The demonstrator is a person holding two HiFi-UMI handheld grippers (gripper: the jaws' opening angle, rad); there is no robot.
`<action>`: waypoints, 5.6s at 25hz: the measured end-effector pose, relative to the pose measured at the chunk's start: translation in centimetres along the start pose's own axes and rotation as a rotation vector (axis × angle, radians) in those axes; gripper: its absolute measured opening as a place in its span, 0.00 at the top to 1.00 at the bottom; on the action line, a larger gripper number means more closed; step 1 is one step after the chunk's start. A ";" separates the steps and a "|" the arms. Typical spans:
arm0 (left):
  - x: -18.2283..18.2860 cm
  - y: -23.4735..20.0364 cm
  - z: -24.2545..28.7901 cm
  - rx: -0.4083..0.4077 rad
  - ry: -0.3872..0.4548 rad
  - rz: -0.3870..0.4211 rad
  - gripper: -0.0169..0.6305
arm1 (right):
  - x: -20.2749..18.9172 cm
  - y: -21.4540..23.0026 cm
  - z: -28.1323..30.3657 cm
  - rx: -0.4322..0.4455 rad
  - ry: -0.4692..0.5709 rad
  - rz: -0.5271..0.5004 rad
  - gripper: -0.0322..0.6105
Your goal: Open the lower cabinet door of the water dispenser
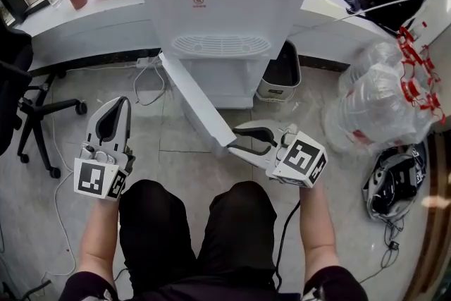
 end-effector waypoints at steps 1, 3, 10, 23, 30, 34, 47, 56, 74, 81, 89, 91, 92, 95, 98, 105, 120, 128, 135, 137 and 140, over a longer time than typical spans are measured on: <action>-0.1 0.0 -0.2 0.001 -0.003 -0.003 0.96 | 0.3 -0.3 0.3 0.021 0.005 -0.007 0.74; -0.4 0.0 -0.5 0.004 -0.010 -0.006 0.96 | 0.7 -0.9 0.8 0.056 0.017 -0.018 0.76; -0.6 -0.4 -1.0 0.014 -0.010 -0.007 0.96 | 1.0 -2.5 2.3 0.178 -0.006 -0.116 0.79; -0.4 -2.2 -2.3 0.058 -0.010 -0.005 0.96 | 4.0 -5.0 7.1 0.349 0.096 -0.179 0.81; -0.4 -3.4 -3.4 0.082 -0.010 -0.007 0.96 | 4.9 -6.0 9.7 0.391 0.108 -0.235 0.83; -0.4 -4.1 -3.8 0.097 -0.010 -0.011 0.96 | 5.8 -6.1 11.2 0.381 0.144 -0.231 0.87; -0.2 -5.5 -4.2 0.130 0.030 -0.028 0.96 | 7.3 -6.8 14.7 0.371 0.187 -0.252 0.87; -0.6 -6.5 -3.9 0.148 0.048 -0.060 0.96 | 8.0 -6.9 16.1 0.358 0.185 -0.300 0.87; -1.4 -6.5 -2.7 0.109 0.030 -0.060 0.96 | 4.5 1.1 13.1 0.064 0.182 -0.162 0.94; -0.7 -6.4 -1.3 0.085 0.019 -0.050 0.96 | 3.1 5.2 11.0 -0.117 0.212 -0.056 0.94; 3.1 -5.3 2.0 0.008 0.047 -0.048 0.96 | 4.1 9.4 6.7 -0.298 0.238 0.078 0.94; 4.4 -5.0 2.5 0.005 0.067 -0.048 0.96 | 4.9 10.1 5.9 -0.342 0.244 0.079 0.94; 4.9 -4.8 2.6 0.006 0.075 -0.049 0.96 | 5.3 10.3 5.4 -0.368 0.242 0.083 0.94; 7.5 -3.6 3.3 -0.019 0.080 -0.028 0.96 | 7.4 11.1 3.2 -0.453 0.233 0.092 0.94; 11.0 -1.8 4.5 -0.066 0.054 -0.015 0.96 | 10.6 11.3 0.3 -0.488 0.245 0.122 0.94; 17.9 2.9 6.2 -0.123 -0.005 -0.093 0.96 | 18.5 12.8 -6.5 -0.547 0.260 0.173 0.94; 32.2 7.5 8.8 -0.067 -0.115 -0.161 0.96 | 31.4 15.2 -18.4 -0.614 0.148 0.240 0.94; 41.7 9.4 10.1 -0.092 -0.109 -0.214 0.96 | 41.0 14.6 -22.1 -0.598 0.099 0.240 0.94; 49.2 9.5 10.0 -0.175 -0.091 -0.257 0.96 | 49.0 14.3 -24.6 -0.679 0.076 0.252 0.94; 50.0 9.3 9.8 -0.186 -0.117 -0.262 0.96 | 50.6 14.7 -25.3 -0.715 0.053 0.251 0.94; 52.3 8.7 9.7 -0.204 -0.110 -0.273 0.96 | 53.5 15.4 -26.0 -0.761 0.045 0.235 0.94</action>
Point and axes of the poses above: the fingertips, and each gripper's own axes: z forward along the fingers, y to its right, x out of its top, the point moved 2 cm from there along -z, backward along the fingers, and after that the axes turned 13 degrees about -z, right-handed, at the moved point
